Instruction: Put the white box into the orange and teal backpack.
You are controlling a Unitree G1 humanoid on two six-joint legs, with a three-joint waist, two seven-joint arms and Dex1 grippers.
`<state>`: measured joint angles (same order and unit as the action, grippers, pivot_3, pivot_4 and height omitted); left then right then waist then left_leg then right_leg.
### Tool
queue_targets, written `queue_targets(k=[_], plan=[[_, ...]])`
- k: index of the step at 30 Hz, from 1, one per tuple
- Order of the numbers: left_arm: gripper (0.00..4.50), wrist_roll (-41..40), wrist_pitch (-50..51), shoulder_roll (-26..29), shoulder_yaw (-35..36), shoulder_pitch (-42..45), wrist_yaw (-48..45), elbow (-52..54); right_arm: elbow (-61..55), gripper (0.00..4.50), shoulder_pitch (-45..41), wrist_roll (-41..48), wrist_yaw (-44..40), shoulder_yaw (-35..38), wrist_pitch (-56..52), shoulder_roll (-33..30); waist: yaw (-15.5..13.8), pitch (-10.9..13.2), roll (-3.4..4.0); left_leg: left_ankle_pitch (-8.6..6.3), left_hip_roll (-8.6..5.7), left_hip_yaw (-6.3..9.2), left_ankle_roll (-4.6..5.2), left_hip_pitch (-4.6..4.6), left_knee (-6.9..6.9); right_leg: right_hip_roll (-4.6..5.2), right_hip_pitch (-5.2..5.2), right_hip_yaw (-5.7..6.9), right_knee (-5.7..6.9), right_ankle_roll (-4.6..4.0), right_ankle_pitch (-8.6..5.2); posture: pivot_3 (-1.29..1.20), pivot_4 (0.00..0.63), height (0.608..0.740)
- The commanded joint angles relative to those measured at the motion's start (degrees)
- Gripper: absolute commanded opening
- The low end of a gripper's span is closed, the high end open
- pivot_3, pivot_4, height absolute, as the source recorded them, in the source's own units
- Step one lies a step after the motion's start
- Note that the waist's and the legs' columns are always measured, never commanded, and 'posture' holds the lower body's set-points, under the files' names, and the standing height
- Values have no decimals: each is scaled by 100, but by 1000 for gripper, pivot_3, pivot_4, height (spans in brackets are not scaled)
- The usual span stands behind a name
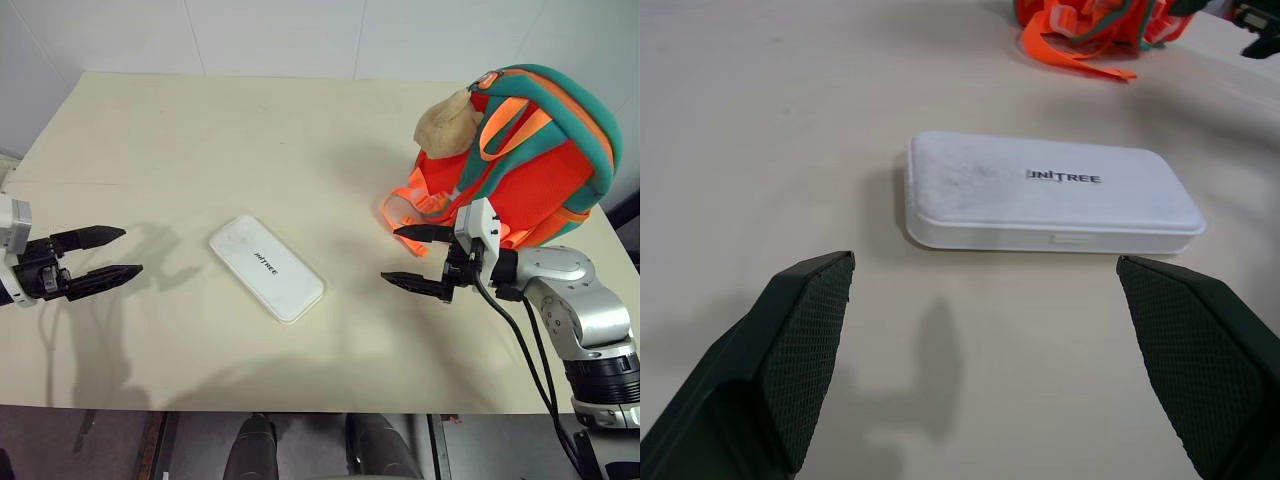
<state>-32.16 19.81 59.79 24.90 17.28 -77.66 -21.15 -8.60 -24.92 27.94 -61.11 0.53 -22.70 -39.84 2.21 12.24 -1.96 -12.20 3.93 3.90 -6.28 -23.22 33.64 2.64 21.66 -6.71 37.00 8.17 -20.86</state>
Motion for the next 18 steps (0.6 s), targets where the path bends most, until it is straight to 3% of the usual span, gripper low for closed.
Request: queue_targets(k=[1,8,16,18], plan=[[4500,-2,-53,134,120,40,-47,44,-357,4443,38,190,93,163,-52,70,0,0,0,0,0,0,0,0,0,0,0,0,0,0,0,0,150,740],[4500,-56,149,-20,95,60,434,412,-386,4443,-48,181,183,33,-35,353,13,0,0,0,1,0,0,-1,9,0,-1,0,7,1,0,0,150,740],[4500,341,-6,-95,-299,630,836,90,-922,4443,188,182,554,-172,-292,570,-21,0,0,0,1,2,0,-1,13,-2,-2,1,10,2,0,0,150,740],[4108,387,-86,-271,-385,883,975,-86,-1066,4053,295,72,628,-344,-374,558,-29,0,0,0,1,3,-1,-1,15,-2,-2,2,14,1,0,0,150,740]])
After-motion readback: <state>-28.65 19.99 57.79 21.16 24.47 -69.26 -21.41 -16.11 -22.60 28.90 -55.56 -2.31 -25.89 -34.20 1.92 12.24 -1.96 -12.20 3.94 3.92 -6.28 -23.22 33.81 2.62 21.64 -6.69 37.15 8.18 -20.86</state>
